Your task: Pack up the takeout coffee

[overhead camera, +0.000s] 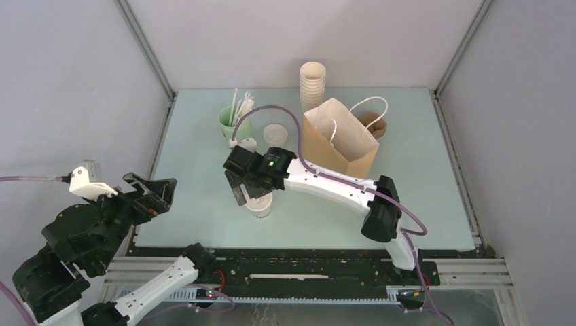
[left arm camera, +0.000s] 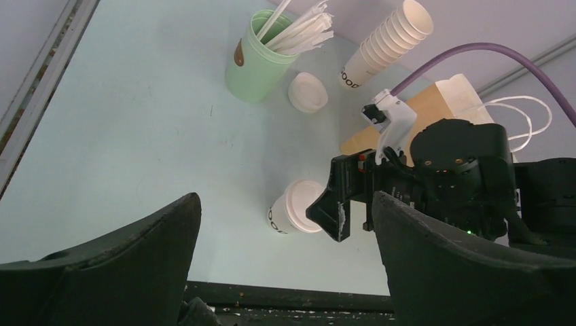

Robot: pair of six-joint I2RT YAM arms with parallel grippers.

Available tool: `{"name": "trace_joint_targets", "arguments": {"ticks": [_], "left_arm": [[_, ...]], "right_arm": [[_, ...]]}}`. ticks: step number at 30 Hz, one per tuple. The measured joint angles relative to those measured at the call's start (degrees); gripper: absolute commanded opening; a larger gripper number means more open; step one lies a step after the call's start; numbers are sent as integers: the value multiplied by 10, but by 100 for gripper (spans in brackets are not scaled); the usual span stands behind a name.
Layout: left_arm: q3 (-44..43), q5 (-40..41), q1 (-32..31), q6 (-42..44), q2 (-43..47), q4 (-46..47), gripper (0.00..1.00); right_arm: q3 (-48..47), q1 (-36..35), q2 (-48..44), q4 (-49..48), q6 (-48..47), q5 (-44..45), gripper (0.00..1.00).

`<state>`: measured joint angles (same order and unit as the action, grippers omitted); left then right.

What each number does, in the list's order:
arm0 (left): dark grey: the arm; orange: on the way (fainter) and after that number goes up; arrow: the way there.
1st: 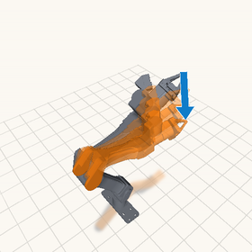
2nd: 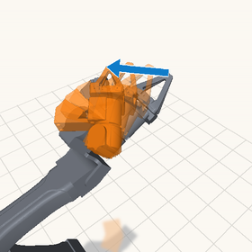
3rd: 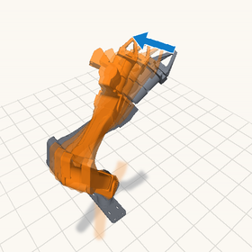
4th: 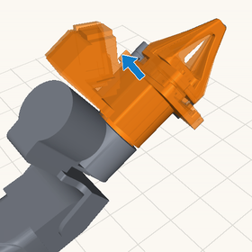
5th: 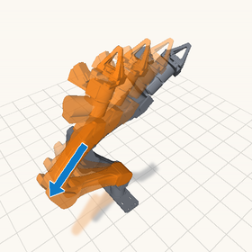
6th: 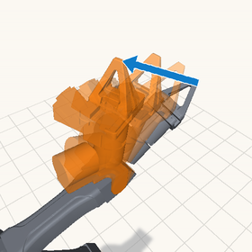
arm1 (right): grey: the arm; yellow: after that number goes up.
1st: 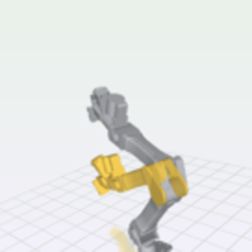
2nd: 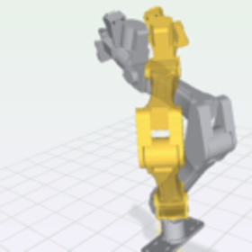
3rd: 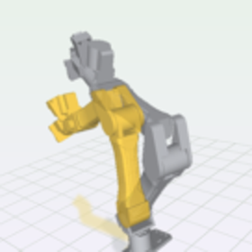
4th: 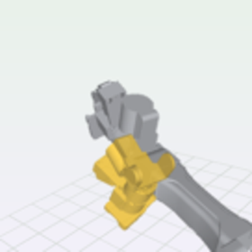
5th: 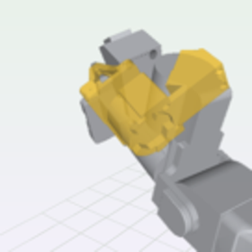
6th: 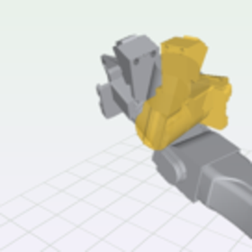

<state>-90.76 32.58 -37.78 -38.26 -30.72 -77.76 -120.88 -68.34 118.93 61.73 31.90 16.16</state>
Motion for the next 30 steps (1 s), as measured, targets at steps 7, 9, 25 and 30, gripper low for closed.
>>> {"name": "trace_joint_targets", "arguments": {"ticks": [7, 9, 25, 30], "left_arm": [[0, -2, 0, 19, -10, 0, 100], [0, -2, 0, 25, -12, 0, 100], [0, -3, 0, 45, -19, 0, 100], [0, -3, 0, 49, -19, 0, 100]], "right_arm": [[-16, 0, 36, 30, -1, -17, 97], [-16, 0, 41, 32, -2, -17, 96], [-50, 1, 71, 38, -20, -15, 98], [-51, 3, 72, 38, -22, -14, 96]]}}
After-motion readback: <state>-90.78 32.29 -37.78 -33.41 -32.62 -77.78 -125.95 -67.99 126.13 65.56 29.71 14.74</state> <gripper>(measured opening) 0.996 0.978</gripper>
